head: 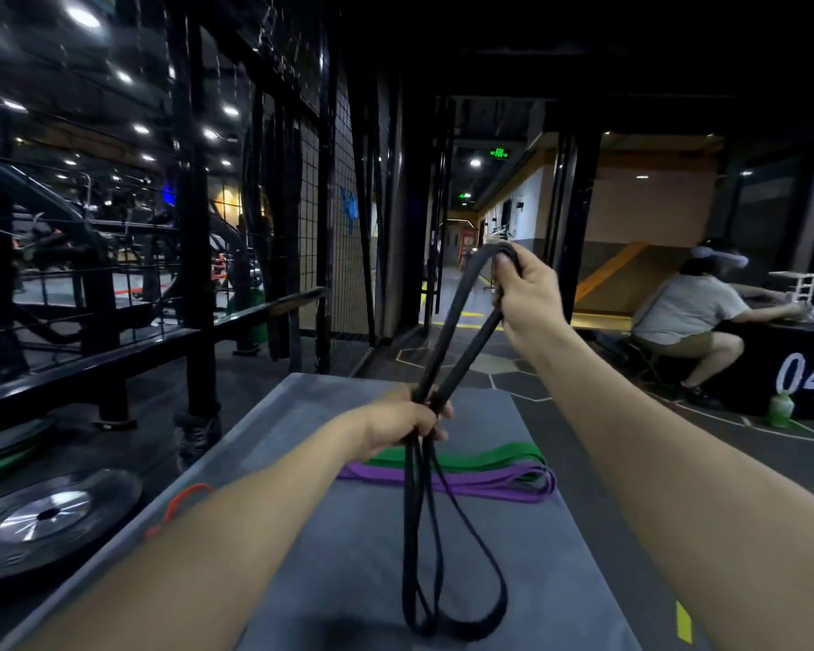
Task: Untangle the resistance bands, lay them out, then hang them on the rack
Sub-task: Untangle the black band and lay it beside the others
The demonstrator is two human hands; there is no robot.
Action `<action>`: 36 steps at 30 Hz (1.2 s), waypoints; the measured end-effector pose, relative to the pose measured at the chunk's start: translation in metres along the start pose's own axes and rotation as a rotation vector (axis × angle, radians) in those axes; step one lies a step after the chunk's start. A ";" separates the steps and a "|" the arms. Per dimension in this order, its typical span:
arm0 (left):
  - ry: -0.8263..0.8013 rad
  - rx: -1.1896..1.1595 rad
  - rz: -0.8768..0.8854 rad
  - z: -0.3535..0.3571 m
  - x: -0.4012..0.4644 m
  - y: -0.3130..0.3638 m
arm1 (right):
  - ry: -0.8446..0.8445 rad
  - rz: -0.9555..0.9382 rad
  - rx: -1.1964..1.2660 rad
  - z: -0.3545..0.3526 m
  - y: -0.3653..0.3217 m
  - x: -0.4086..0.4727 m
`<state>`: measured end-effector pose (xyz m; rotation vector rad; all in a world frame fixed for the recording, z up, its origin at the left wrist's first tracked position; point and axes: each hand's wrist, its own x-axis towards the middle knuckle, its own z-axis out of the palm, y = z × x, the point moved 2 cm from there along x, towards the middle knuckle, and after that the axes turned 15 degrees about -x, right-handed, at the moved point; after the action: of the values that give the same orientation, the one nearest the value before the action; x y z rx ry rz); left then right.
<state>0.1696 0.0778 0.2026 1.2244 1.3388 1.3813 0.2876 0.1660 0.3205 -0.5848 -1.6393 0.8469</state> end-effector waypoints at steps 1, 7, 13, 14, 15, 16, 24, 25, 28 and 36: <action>0.002 0.020 -0.021 -0.005 0.000 -0.005 | 0.032 0.035 0.018 -0.004 0.009 0.003; 0.070 0.038 -0.106 -0.038 0.012 -0.027 | 0.174 0.174 -0.054 -0.025 0.067 0.004; 0.173 0.272 -0.097 -0.068 0.049 -0.032 | 0.146 0.236 -0.254 -0.035 0.126 0.005; 0.175 0.357 -0.059 -0.076 0.058 -0.028 | 0.140 0.252 -0.256 -0.032 0.136 0.005; 0.171 0.459 -0.025 -0.087 0.066 -0.024 | 0.135 0.268 -0.241 -0.027 0.145 0.004; 0.179 0.559 0.008 -0.098 0.073 -0.018 | 0.126 0.285 -0.218 -0.020 0.155 0.003; 0.225 1.014 -0.053 -0.169 0.103 0.001 | 0.015 0.361 -0.125 0.048 0.215 0.007; 0.207 1.053 -0.070 -0.171 0.109 -0.007 | 0.012 0.388 -0.119 0.051 0.227 0.004; 0.130 1.104 -0.123 -0.164 0.128 -0.059 | 0.027 0.455 -0.157 0.045 0.271 -0.017; -0.145 0.925 -0.154 -0.091 0.167 -0.211 | -0.009 0.476 -0.781 -0.033 0.365 -0.084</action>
<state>0.0382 0.2425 0.0121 1.7014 1.9971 0.5137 0.3170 0.3350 -0.0145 -1.5590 -1.8504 0.5012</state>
